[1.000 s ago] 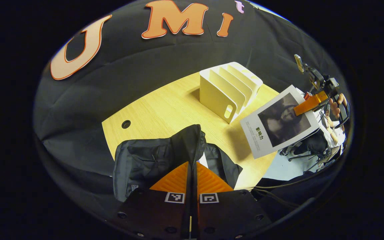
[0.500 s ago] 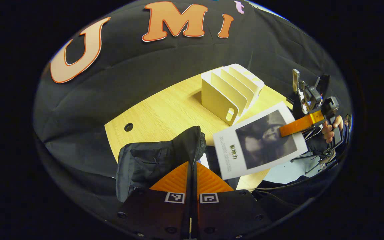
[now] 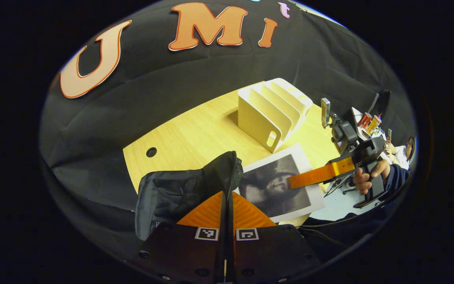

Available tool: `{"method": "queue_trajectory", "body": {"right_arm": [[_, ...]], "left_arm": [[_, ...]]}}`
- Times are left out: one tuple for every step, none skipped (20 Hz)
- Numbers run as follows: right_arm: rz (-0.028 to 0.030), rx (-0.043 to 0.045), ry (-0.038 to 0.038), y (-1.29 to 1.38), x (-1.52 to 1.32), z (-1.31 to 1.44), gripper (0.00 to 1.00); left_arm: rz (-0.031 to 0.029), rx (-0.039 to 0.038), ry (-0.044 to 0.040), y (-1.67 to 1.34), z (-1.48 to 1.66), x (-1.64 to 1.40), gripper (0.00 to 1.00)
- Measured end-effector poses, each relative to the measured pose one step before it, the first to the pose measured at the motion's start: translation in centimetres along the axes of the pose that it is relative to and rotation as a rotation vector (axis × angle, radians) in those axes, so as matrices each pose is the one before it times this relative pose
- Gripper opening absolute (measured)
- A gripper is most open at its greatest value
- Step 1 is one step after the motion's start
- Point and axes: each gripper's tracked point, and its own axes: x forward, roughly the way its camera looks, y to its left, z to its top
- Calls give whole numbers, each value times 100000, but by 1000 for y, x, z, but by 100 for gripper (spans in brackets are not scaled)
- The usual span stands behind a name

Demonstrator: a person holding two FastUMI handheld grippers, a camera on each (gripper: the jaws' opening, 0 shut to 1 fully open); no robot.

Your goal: Open the schoolbag, grab two books from the bookshelf and put them into the schoolbag.

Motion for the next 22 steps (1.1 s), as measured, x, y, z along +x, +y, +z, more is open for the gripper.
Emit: {"method": "queue_trajectory", "body": {"right_arm": [[230, 278, -159, -5, 893, -241, 31], [61, 643, -955, -4, 1083, -149, 31], [1265, 861, 556, 143, 897, -514, 31], [1077, 1113, 213, 230, 744, -507, 31], [1284, 1598, -567, 264, 873, -153, 31], [1093, 871, -245, 102, 729, -250, 31], [1218, 702, -260, 86, 676, -148, 31], [1067, 236, -770, 104, 605, -35, 31], [1144, 61, -654, 127, 757, -180, 31], [1135, -87, 104, 89, 564, -357, 30], [1062, 195, -173, 37, 601, -223, 31], [897, 526, 167, 82, 608, -127, 31], [746, -48, 39, 67, 734, -107, 30], [754, 253, 124, 79, 580, -150, 31], [622, -148, 114, -9, 498, -71, 31], [536, 549, 203, 52, 554, -26, 31], [165, -12, 316, -49, 515, -56, 30], [-35, 450, 326, 44, 397, -71, 31], [-530, 184, 679, -23, 304, -14, 31], [-781, -88, 628, 51, 178, -98, 31], [-1319, -143, 550, -111, 109, 100, 33], [-3171, -88, 1610, -303, 49, -112, 34]], "left_arm": [[-464, -190, 182, -225, -17, 225, 2], [-180, -272, -182, 8, -90, 181, 2], [-436, -269, -247, -101, 123, -28, 2], [-615, -15, -385, -263, 68, -33, 2], [-397, 567, -604, -354, 150, 14, 2], [-219, 485, -314, -128, 69, -16, 2], [-237, 306, -306, -245, 100, -7, 2], [-253, 93, -201, -185, 119, -57, 2], [-256, 53, -456, -169, 166, -20, 2], [-481, 53, -168, -357, 67, 54, 2], [-477, 245, -178, -361, -35, -73, 2], [-367, 353, -65, -311, 2, 93, 2], [-344, 319, 62, -224, 155, 29, 2], [-340, 282, 41, -344, 59, 130, 2], [-206, 251, -65, -227, 37, 44, 2], [-112, 169, -31, -162, 120, 79, 2], [-309, -82, -96, -79, 90, 118, 2], [-238, -41, -18, -46, -46, 112, 2], [-644, -439, -290, -87, 25, -22, 2], [-834, -749, 31, -80, -117, 30, 2], [-760, -773, -271, -24, 73, 7, 2], [-661, 108, -42, 142, -123, 161, 2]]}}
